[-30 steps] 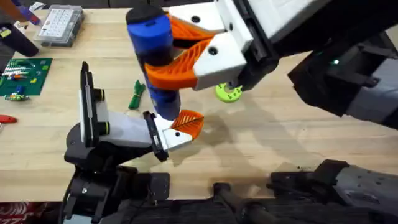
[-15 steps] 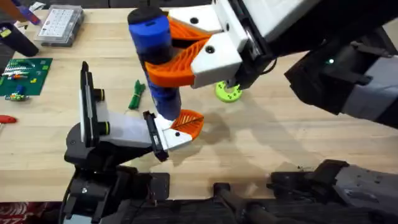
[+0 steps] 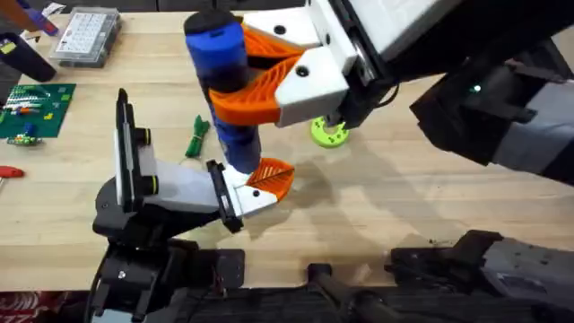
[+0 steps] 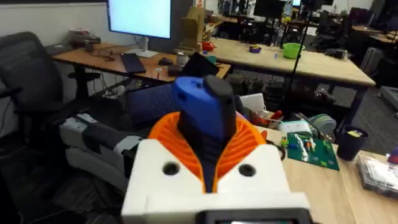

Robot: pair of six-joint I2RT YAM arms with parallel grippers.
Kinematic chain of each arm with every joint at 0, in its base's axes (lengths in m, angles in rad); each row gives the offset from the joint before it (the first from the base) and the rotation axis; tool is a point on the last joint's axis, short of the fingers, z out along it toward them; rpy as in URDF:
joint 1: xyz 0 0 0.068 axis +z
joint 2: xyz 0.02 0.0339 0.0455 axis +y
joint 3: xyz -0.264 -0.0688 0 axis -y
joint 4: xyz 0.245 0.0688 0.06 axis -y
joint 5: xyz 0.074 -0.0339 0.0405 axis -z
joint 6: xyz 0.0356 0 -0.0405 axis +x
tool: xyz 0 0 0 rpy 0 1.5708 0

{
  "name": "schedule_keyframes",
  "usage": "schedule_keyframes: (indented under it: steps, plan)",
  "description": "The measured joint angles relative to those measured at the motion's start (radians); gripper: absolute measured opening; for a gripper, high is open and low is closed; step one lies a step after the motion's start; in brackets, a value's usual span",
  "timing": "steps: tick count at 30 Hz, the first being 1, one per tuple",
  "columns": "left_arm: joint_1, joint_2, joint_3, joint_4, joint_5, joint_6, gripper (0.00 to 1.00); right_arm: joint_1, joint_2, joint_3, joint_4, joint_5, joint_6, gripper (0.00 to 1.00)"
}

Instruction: Pick up the gripper from the table and insert it into the empty holder that is missing its gripper. Then pick up a screw, insert it into the mounting hole, and use the screwdriver to tighten it. Finally, clean up the table by picking up the vegetable and placing it into the bucket.

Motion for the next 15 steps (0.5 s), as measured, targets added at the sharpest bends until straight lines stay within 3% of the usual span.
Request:
schedule_keyframes:
  steps: [15]
  plan:
    - [0.000,0.000,0.000,0.000,0.000,0.000,0.014,0.005,0.020,0.000,-0.003,0.000,0.003,0.047]
